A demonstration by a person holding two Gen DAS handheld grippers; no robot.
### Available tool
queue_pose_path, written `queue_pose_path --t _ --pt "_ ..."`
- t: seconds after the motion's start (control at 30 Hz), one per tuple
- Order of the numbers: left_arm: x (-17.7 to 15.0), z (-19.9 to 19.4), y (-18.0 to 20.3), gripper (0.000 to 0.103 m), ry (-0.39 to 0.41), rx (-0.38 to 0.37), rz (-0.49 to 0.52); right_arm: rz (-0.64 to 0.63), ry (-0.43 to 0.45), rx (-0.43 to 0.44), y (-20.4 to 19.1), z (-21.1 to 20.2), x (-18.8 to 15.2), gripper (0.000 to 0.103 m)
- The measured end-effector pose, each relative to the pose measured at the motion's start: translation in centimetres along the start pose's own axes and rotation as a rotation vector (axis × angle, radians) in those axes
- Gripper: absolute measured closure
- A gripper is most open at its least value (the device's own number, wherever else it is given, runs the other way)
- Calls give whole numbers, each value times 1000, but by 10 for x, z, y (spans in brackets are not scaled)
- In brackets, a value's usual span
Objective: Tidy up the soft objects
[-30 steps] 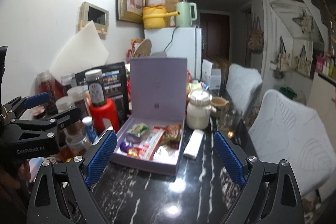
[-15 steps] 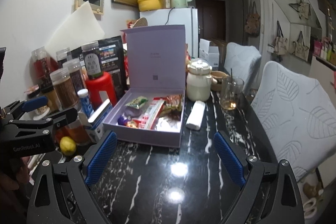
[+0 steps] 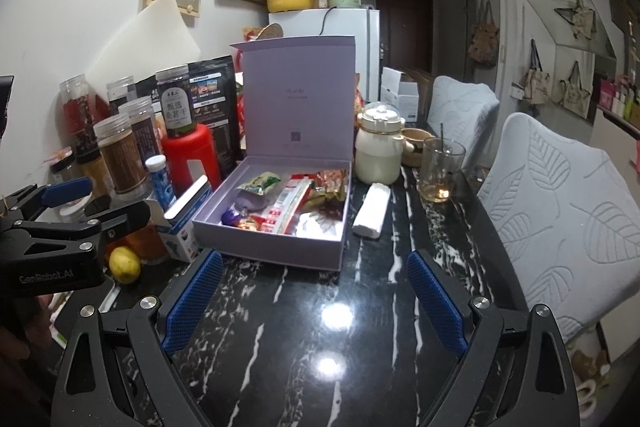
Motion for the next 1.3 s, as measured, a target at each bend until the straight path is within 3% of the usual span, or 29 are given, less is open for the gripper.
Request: queue_pose_path --t 0.37,1.3 --pt "-4 6 -4 0 -37 -17 -19 -10 5 -6 -1 0 3 8" --pt "-6 5 -4 0 -39 -15 -1 -21 -2 -12 -6 4 0 8"
Point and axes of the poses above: each gripper's, at about its wrist camera, not at the fingertips, and z roughly the way its jaws point, y to its right, x to its top, the point moved 1 cm from there along z, roughly the way its jaws point, and after that the axes turned 2 degrees about -x, right-handed, at the moved point
